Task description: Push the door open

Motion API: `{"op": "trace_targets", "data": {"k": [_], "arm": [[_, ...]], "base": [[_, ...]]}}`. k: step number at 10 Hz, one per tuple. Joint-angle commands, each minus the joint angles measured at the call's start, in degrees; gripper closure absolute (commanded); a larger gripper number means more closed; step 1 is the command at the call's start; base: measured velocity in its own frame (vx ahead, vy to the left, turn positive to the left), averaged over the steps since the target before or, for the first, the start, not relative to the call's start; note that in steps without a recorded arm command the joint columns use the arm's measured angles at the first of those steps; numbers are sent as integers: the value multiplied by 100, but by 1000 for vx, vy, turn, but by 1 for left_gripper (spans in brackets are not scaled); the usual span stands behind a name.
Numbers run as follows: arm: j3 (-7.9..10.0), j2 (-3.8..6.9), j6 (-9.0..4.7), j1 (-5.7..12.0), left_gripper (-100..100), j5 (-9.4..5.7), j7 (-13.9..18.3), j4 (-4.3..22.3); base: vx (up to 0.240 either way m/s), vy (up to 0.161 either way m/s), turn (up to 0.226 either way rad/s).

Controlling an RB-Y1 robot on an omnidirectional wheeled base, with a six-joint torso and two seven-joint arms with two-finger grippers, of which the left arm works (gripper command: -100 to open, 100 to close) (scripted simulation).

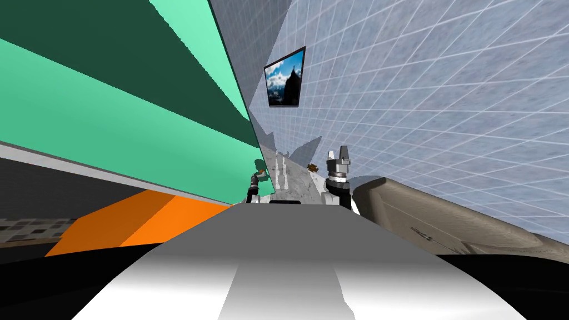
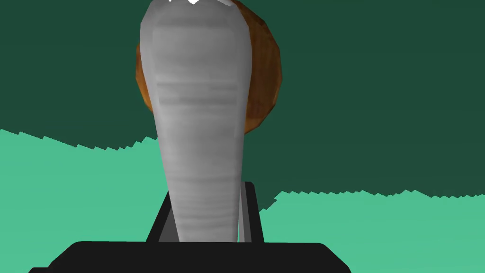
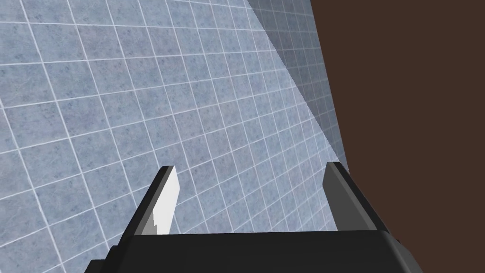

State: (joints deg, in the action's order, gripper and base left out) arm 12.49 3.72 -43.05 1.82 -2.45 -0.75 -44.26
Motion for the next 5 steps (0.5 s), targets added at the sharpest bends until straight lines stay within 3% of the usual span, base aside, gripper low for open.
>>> {"op": "trace_targets", "data": {"k": [1,5], "arm": [[115,-10,28,-30,100,-54,-31,-117],[301,-119,24,-16,100,-147,-93,-96]], "base": [[170,-79,63],[163,-64,61]]}}
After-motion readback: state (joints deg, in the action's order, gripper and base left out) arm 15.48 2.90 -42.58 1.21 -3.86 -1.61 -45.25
